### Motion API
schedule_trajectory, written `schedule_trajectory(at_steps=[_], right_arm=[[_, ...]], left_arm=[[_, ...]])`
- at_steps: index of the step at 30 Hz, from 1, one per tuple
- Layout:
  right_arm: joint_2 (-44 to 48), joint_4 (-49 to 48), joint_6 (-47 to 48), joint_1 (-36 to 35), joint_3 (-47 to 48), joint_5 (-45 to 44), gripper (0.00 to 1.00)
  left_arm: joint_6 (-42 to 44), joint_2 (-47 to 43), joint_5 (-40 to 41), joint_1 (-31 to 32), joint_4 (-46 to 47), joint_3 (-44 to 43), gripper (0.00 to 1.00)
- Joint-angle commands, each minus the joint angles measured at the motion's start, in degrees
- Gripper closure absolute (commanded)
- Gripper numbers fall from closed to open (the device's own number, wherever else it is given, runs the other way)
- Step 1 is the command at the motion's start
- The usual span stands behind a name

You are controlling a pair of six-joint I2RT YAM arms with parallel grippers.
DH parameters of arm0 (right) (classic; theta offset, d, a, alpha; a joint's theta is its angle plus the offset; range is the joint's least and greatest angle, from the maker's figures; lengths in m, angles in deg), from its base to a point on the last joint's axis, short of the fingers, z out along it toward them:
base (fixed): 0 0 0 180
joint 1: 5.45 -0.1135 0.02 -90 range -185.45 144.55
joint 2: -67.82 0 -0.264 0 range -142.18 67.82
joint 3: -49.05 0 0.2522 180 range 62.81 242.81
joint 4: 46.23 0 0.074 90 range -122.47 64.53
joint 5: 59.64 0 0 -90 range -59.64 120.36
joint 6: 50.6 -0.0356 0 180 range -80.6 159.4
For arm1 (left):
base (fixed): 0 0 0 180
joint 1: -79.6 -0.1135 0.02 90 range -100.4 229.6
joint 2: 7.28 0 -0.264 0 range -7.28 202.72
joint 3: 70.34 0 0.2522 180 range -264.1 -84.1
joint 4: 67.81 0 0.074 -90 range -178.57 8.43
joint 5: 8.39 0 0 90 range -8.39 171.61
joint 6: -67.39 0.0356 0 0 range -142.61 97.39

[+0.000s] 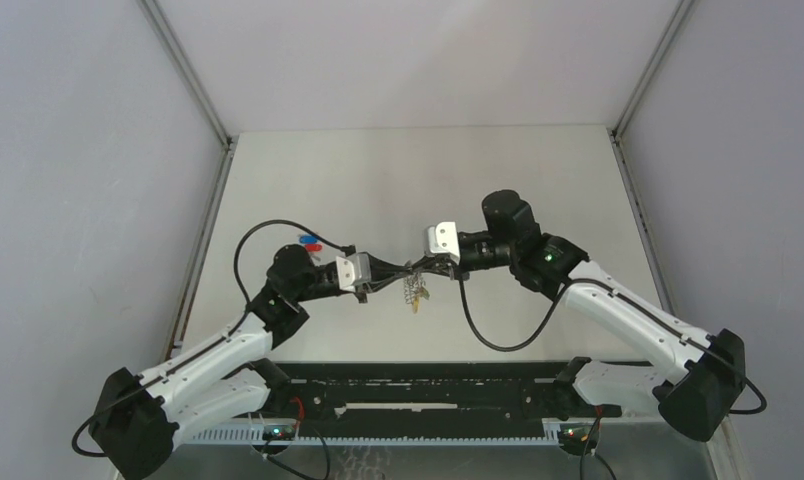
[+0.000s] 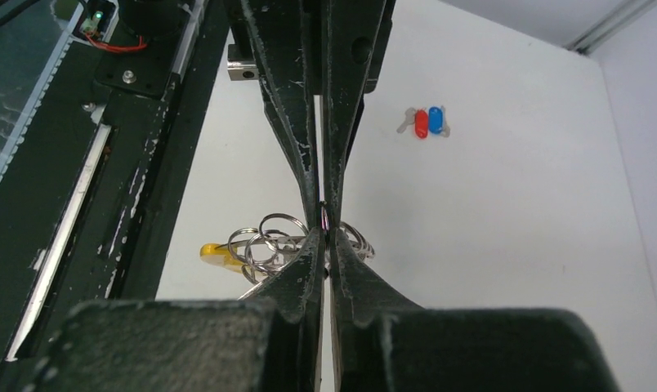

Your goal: Put the keys on the keyring

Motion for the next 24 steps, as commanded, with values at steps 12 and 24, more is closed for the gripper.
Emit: schedule_trajectory(at_steps=[12, 24], right_arm=[[-10.8, 32.9, -2.1, -7.4, 24.9, -30.3, 1.00], [-16.8, 42.4, -1.3, -9.6, 34.9, -31.7, 1.00]], left_arm=[[2.7, -2.9, 6.8, -0.5, -0.9, -0.3, 0.72], [-6.5, 4.8, 2.0, -2.6, 16.9, 3.6, 0.70]])
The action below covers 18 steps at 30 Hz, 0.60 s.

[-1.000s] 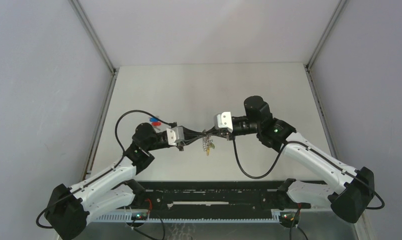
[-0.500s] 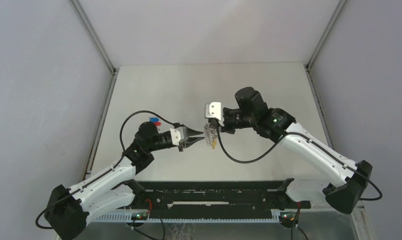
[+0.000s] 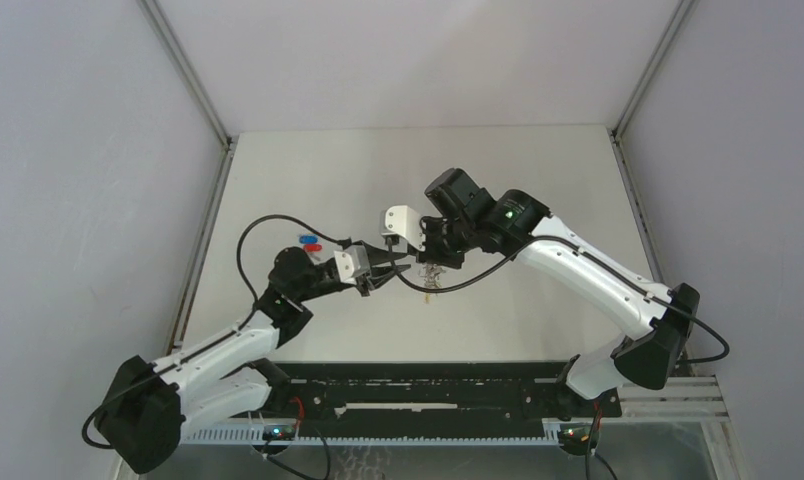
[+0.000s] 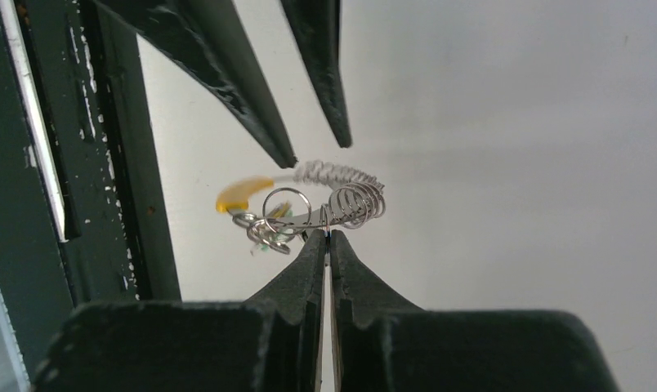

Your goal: Put the keys on the keyring

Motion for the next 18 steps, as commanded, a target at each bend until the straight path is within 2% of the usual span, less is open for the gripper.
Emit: schedule_trajectory(at_steps=[1, 9, 18], right_arm=[[1.9, 1.2, 0.5, -1.2, 3.7, -0.2, 1.00], [1.2, 1.4, 1.2, -1.6, 3.8, -0.4, 1.00], [1.5, 0.4, 1.6, -1.9, 3.5, 0.4, 1.00]], left_arm=[[-5.2, 3.4, -3.2, -0.7, 9.9, 0.5, 0.70], [-11.6, 9.0, -7.6, -0.7, 19.6, 0.0, 0.68], [-11.6, 11.6, -7.9, -0.7, 19.3, -0.7, 0.69]])
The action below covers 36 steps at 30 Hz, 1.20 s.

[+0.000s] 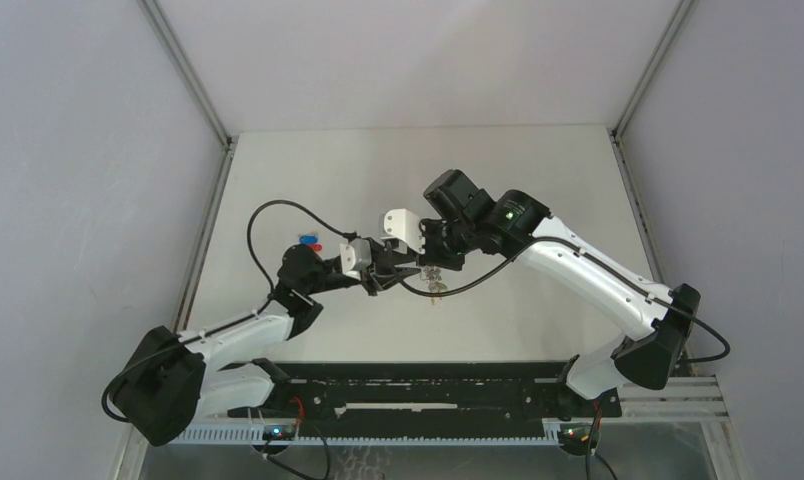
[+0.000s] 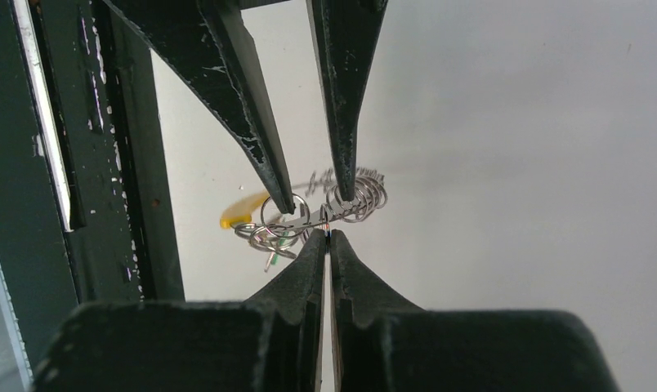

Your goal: Put the keys on the keyring

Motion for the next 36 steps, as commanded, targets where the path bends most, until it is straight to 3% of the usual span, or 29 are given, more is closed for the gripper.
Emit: schedule_trajectory(at_steps=[1, 13, 21, 28, 31, 36], right_arm=[[1.6, -2.2, 0.8, -0.8, 2.1, 0.5, 1.00], [2.2, -3.8, 1.1, -1.5, 1.0, 2.0, 1.00], [1.7, -4.5, 1.5, -1.6, 0.7, 2.9, 1.00], [1.1, -4.8, 2.1, -1.9, 0.6, 3.9, 1.00], [2.1, -5.6, 1.7, -2.0, -0.1, 2.4, 1.00], [9.4, -12.4, 0.4, -1.9, -5.6, 0.3, 0.88]], left_arm=[[-0.9, 0.9, -0.7, -0.3, 3.0, -0.9, 0.69], [-1.8, 2.7, -2.0, -0.2, 3.1, -2.0, 0.87], [-2.9, 2.8, -4.4, 0.1, 3.6, -2.6, 0.90], [-3.4, 1.9, -4.5, 0.4, 4.2, -2.5, 1.00], [-5.3, 1.3, -1.3, 0.4, 10.0, -0.3, 1.00], [-9.5, 1.8, 2.7, 0.1, 18.7, 2.2, 1.00]])
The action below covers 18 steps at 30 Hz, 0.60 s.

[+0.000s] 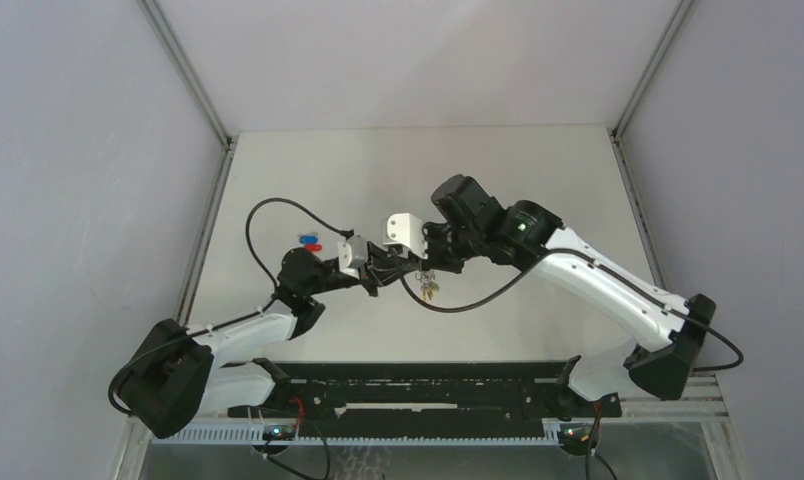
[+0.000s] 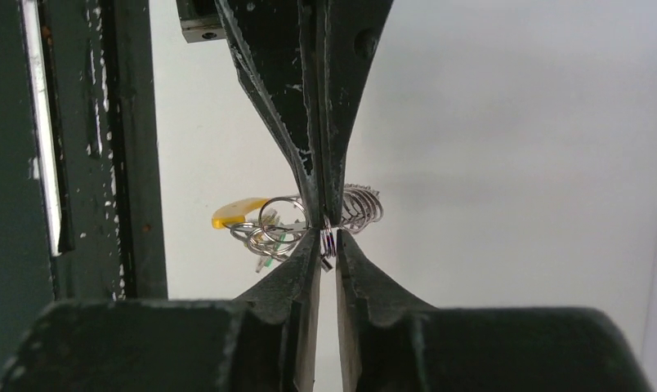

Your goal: Put the keys on the keyring

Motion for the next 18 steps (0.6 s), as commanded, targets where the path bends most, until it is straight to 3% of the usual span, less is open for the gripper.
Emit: schedule_trajectory(at_steps=[1, 5, 8, 18], right_arm=[[8.5, -10.2, -1.1, -0.7, -4.6, -1.8, 0.86], [16.1, -19.6, -2.2, -0.8, -11.7, -4.5, 0.77], [20.4, -26.0, -2.5, -0.8, -16.9, -7.0, 0.75], [22.2, -33.1, -1.4, -0.7, -23.4, -4.5, 0.74]], left_arm=[[-5.2, -0.7, 3.9, 0.1, 14.5, 1.6, 1.00], [-7.8, 0.3, 5.7, 0.1, 18.8, 2.2, 1.00], [-7.8, -0.2, 6.9, 0.1, 19.2, 2.6, 1.00], [-8.1, -1.2, 9.5, 0.1, 19.6, 3.0, 1.00]])
